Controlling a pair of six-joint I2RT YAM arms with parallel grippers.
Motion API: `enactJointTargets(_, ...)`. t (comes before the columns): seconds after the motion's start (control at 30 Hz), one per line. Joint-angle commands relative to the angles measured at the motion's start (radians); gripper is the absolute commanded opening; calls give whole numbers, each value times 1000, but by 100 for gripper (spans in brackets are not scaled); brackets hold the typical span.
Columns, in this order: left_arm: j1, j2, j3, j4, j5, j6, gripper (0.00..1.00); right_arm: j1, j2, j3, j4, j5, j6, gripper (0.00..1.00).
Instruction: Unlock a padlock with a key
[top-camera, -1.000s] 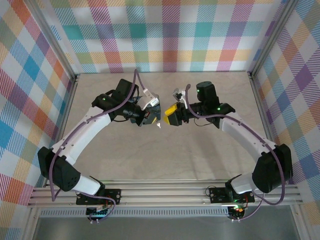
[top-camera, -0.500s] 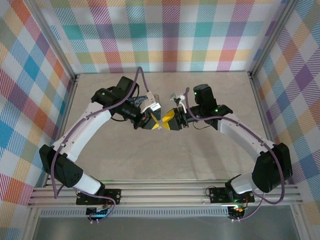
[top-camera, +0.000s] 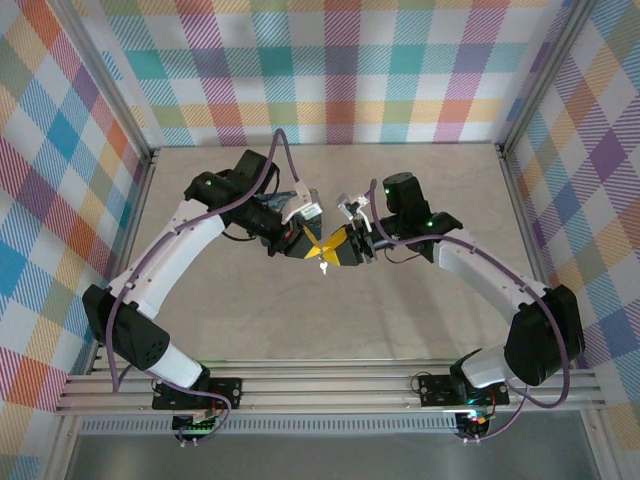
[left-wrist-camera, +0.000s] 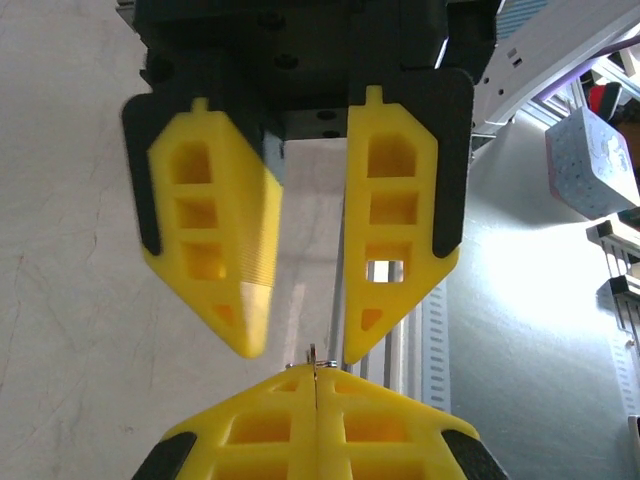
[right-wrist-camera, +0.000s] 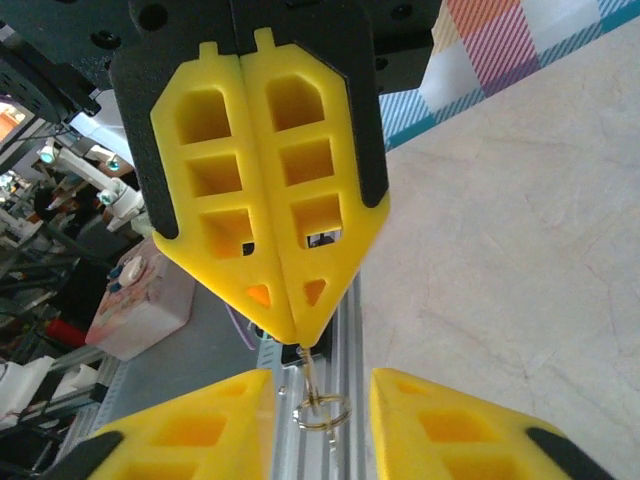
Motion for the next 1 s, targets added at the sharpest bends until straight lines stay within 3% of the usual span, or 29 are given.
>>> enactJointTargets(0.0,14,10,36,-37,41,22,0,12,-1,-2,-34,-59,-48,23)
enactJointTargets(0.17,20,15,47,-31,35,10,0,19,8,0,-47,-71,-65,16)
enactJointTargets(0.3,22,22,54,-27,37,-1,0,24,15,9,-48,-79,-62,1)
enactJointTargets(0.53,26,9,29,59,54,-87,0,25,-10,-63,194,-90,136,0)
enactJointTargets(0.67,42,-12,-12,164,87,-182,12,24,-26,-130,375,-73,260,0)
enactJointTargets(0.7,47,-17,-24,200,91,-220,24,24,-30,-144,415,-60,286,0)
enactJointTargets(0.87,97,-82,-131,448,-11,-490,57,24,-46,-207,522,107,382,0)
enactJointTargets(0.97,160,-145,-240,639,-9,-688,60,23,-43,-263,665,209,501,0)
